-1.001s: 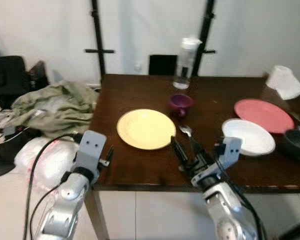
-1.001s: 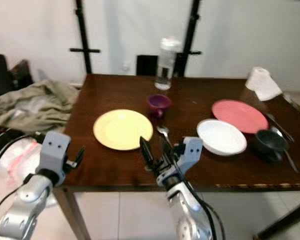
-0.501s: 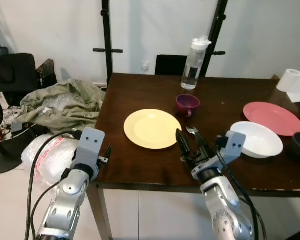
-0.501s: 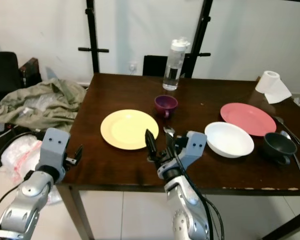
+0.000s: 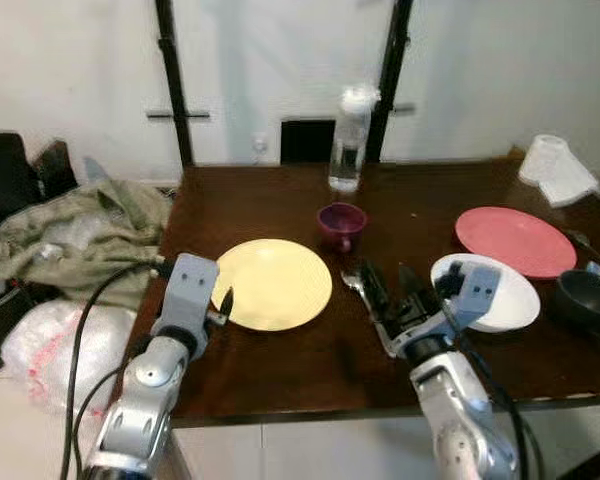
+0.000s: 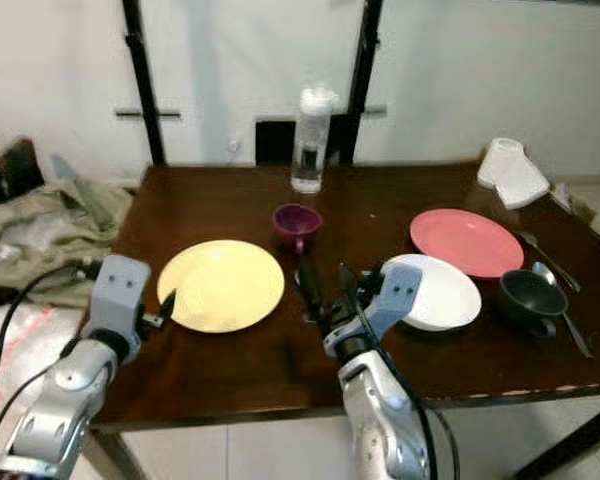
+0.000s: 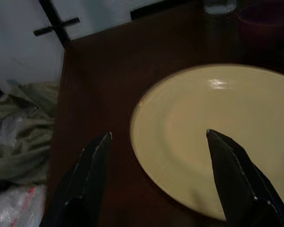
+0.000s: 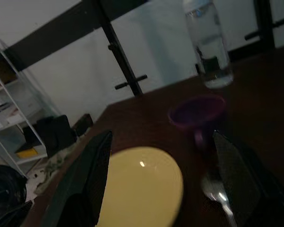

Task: Setting the table

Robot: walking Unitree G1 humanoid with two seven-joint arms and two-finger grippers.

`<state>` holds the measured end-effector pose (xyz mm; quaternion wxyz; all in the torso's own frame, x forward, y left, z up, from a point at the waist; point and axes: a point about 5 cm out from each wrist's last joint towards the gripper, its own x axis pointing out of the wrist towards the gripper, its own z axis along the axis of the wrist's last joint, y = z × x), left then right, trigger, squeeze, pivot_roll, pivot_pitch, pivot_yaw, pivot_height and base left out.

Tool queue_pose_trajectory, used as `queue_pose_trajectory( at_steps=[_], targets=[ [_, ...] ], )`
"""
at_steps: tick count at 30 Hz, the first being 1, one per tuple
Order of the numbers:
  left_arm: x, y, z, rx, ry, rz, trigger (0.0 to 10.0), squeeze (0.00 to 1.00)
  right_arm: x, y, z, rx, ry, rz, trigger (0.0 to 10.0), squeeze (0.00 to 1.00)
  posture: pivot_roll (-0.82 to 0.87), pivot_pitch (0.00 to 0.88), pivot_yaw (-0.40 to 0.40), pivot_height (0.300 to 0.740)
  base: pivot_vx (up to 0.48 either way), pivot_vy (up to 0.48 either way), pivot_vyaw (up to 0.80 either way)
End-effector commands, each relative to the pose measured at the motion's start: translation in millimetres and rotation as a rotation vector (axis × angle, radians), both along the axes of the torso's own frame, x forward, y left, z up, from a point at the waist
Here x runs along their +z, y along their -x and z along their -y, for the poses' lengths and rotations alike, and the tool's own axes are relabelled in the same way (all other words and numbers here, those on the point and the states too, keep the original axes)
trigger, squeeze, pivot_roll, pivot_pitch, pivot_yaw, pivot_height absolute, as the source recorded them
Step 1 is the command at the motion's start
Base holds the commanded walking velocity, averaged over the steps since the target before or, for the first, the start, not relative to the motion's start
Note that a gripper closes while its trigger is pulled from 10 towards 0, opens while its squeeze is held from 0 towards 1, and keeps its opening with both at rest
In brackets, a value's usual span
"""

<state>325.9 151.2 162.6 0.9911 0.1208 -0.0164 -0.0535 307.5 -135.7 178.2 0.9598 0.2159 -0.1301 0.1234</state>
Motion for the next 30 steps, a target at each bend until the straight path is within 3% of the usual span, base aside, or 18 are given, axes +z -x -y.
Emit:
queue_pose_trajectory(
  at_steps=[1,9,13,16,23,24,30],
  targets=[
    [-5.1,2.5,-4.6,0.011,-0.006,-0.015,10.0,0.0,-2.9,0.6,-5.2,0.015,0.001,-0.01,10.0,0.0,0.06,0.026,0.047,0.74,0.368,0.0,0.0],
    [-5.3,7.4,3.4,-0.052,0.025,-0.034,10.0,0.0,-5.1,1.1,-4.8,0.013,0.005,-0.017,10.0,0.0,0.07,0.027,0.047,0.74,0.0,0.0,0.0],
    [-11.6,14.6,8.7,-0.158,0.113,-0.147,10.0,0.0,-5.0,1.7,-5.3,0.014,0.007,-0.016,10.0,0.0,0.07,0.036,0.05,0.74,0.0,0.0,0.0],
    [-13.8,16.3,2.7,-0.207,0.174,-0.228,10.0,0.0,-5.2,2.9,-6.9,0.026,0.011,-0.014,10.0,0.0,0.07,0.041,0.05,0.74,0.0,0.0,0.0],
    [-10.6,3.9,-18.9,-0.136,0.292,-0.282,10.0,0.0,-5.6,5.1,-10.6,0.044,0.006,-0.014,10.0,0.0,0.08,0.061,0.049,0.74,0.0,0.0,0.0],
    [-11.1,-3.2,-22.9,-0.12,0.353,-0.31,10.0,0.0,-4.8,6.0,-11.8,0.05,0.003,-0.013,10.0,0.0,0.08,0.075,0.046,0.74,0.0,0.0,0.0],
    [-18.1,-16.2,-16.0,-0.156,0.453,-0.419,10.0,0.0,-0.8,7.4,-14.8,0.062,0.002,-0.008,10.0,0.0,0.08,0.126,0.047,0.74,0.0,0.0,0.0]
  ],
)
